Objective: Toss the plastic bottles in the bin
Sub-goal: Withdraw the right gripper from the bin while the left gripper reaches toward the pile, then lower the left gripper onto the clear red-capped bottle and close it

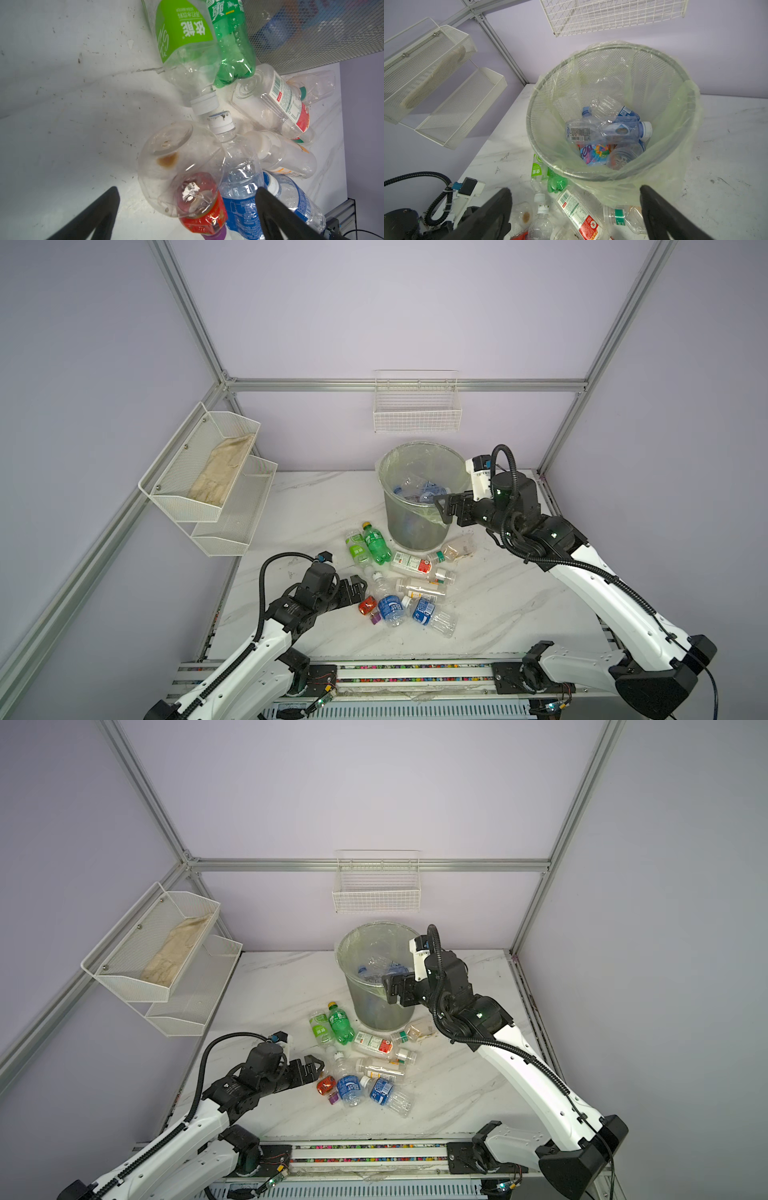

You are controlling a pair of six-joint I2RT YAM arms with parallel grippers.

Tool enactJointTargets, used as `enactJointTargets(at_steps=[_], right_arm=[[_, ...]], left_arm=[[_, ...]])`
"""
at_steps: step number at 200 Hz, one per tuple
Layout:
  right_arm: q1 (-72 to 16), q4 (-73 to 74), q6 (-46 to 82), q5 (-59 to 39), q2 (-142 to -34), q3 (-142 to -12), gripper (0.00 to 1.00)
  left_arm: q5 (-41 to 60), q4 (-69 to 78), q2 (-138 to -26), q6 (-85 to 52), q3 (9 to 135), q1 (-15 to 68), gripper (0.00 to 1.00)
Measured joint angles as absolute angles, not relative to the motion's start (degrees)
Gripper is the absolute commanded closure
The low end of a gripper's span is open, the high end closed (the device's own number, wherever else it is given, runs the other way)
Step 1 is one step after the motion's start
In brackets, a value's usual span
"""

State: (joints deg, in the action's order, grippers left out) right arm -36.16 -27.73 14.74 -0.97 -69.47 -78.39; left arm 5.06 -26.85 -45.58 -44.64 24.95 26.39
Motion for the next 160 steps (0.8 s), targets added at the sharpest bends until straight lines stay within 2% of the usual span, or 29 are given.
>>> enactJointTargets(at_steps=[81, 117, 160], right_arm=[[-36.2, -27.2, 16.2, -2.0, -67.7, -75.6, 0.02], [-36.2, -26.6, 16.3, -2.4, -66.9, -75.3, 0.03], [-36.2, -26.3, 16.3, -2.4, -66.4, -74.7, 0.03]], left_arm=[[5.1, -18.0, -55.8, -47.8, 24.4, 29.3, 0.02], [3.3, -16.4, -58.8, -49.2, 24.4, 30.9, 0.09], [-0.2, -15.3, -60.2, -50.7, 24.3, 31.6, 0.25]])
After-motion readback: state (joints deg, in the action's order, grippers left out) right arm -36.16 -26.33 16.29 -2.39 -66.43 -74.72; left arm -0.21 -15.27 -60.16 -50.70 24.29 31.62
